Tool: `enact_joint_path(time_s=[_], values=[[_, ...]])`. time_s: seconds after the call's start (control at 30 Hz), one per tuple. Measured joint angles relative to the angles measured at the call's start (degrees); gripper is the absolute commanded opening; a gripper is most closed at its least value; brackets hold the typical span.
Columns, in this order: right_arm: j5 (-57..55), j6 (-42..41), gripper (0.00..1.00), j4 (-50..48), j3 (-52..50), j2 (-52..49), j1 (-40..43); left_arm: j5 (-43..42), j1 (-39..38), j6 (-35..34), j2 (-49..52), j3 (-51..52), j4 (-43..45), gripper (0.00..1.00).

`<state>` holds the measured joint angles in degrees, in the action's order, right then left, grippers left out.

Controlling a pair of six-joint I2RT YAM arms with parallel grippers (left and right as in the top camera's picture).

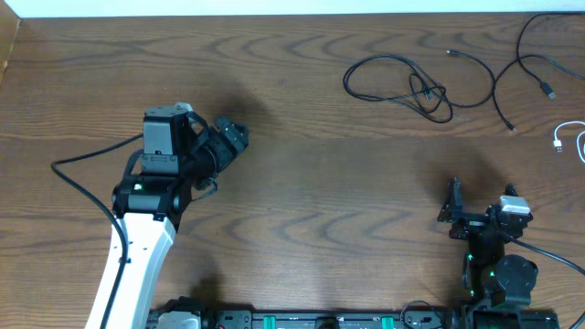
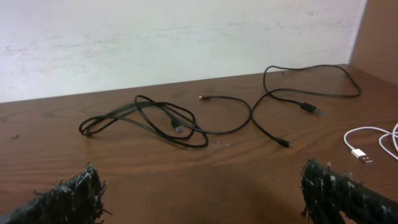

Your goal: Untangle cables

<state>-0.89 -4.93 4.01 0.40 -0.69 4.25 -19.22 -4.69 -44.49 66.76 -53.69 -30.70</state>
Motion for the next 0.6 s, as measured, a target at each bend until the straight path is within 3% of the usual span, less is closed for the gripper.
enact_joint_path(time_s=[0.23, 0.6], values=[[-0.02, 0.0, 0.99, -0.02, 0.0, 0.0, 0.0, 9.94, -2.73, 0.26, -7.43, 1.84, -0.98, 0.92], [-0.17, 0.02, 0.99, 0.02, 0.0, 0.0, 0.02, 19.3, -1.79, 10.86, -31.23, 15.74, 1.22, 0.92]])
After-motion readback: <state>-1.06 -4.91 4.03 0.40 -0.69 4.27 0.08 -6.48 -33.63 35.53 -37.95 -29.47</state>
